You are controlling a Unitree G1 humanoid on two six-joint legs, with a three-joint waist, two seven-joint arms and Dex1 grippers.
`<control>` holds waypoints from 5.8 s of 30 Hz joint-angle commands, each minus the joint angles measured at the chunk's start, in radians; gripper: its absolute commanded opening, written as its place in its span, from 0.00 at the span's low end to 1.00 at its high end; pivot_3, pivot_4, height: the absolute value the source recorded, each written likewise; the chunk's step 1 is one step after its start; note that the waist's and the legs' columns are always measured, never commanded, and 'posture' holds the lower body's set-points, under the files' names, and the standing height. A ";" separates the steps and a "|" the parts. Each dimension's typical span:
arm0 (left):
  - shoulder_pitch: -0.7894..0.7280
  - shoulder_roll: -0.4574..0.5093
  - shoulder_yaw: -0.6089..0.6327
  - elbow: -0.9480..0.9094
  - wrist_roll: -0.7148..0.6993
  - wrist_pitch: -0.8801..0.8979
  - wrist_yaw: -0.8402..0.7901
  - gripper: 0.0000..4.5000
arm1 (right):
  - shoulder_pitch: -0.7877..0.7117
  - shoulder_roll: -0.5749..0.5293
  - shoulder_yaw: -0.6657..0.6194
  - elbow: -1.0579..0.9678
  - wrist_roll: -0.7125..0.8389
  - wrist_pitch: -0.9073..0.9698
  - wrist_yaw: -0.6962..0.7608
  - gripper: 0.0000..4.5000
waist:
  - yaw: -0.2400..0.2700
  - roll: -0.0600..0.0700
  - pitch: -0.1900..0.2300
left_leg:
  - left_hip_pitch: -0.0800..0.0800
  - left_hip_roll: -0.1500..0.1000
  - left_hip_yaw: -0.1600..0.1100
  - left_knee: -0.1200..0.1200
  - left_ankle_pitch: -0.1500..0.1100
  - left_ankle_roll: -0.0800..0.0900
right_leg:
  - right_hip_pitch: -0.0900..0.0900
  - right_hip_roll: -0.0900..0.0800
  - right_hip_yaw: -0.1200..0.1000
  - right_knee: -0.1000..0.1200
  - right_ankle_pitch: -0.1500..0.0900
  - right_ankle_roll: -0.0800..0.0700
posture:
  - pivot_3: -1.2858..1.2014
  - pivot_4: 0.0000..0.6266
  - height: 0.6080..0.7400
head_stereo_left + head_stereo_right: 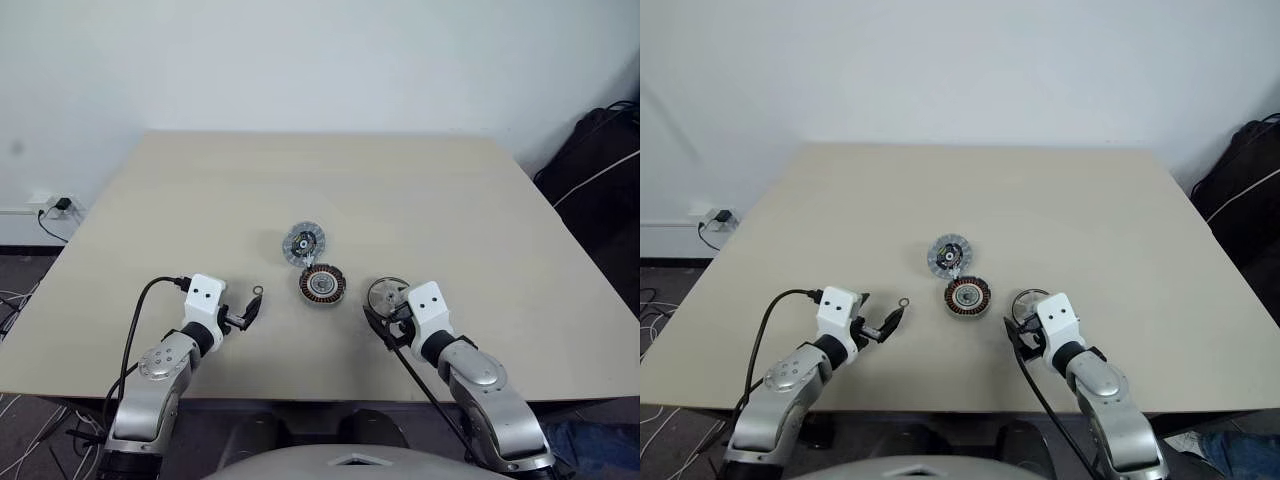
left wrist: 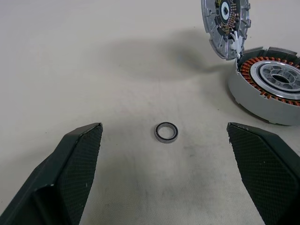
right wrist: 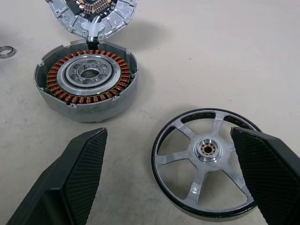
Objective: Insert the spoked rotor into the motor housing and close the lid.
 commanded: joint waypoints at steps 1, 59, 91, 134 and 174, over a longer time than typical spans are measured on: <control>-0.009 -0.001 0.005 -0.016 -0.009 -0.005 -0.007 1.00 | -0.008 -0.003 -0.006 -0.034 0.000 -0.018 -0.001 1.00 | 0.000 0.000 0.000 | 0.000 0.000 0.000 0.000 0.000 0.000 | 0.000 0.000 0.000 0.000 0.000 0.000 | 0.52 0.00 1.00; -0.311 -0.021 -0.074 0.503 0.163 -0.106 0.014 0.79 | -0.007 0.019 -0.008 0.013 -0.008 -0.068 -0.015 1.00 | -0.002 -0.002 -0.002 | 0.000 0.000 0.000 0.003 0.001 -0.001 | 0.001 -0.001 0.000 0.002 0.001 0.001 | 0.52 0.00 1.00; -0.416 -0.134 -0.246 0.232 0.039 0.036 -0.143 0.15 | -0.049 0.021 0.011 0.058 -0.012 -0.086 -0.003 1.00 | 0.001 -0.002 -0.002 | 0.000 -0.001 0.000 0.002 0.001 -0.002 | 0.002 -0.002 -0.002 0.002 0.001 0.001 | 0.52 0.00 1.00; -0.504 -0.237 -0.247 0.502 0.114 -0.108 -0.135 0.66 | -0.002 0.055 -0.002 -0.010 0.003 -0.073 -0.054 1.00 | 0.001 -0.003 -0.001 | 0.000 -0.001 0.000 0.006 0.000 0.001 | 0.002 -0.003 -0.002 0.002 0.002 0.003 | 0.52 0.00 1.00; 0.036 -0.080 -0.126 -0.005 0.092 -0.183 0.024 0.00 | -0.562 0.051 0.338 0.235 -0.099 0.434 0.027 0.28 | -0.009 -0.002 -0.002 | -0.009 -0.002 0.000 0.006 0.001 -0.001 | -0.006 -0.003 -0.004 0.002 0.006 -0.002 | 0.52 0.00 1.00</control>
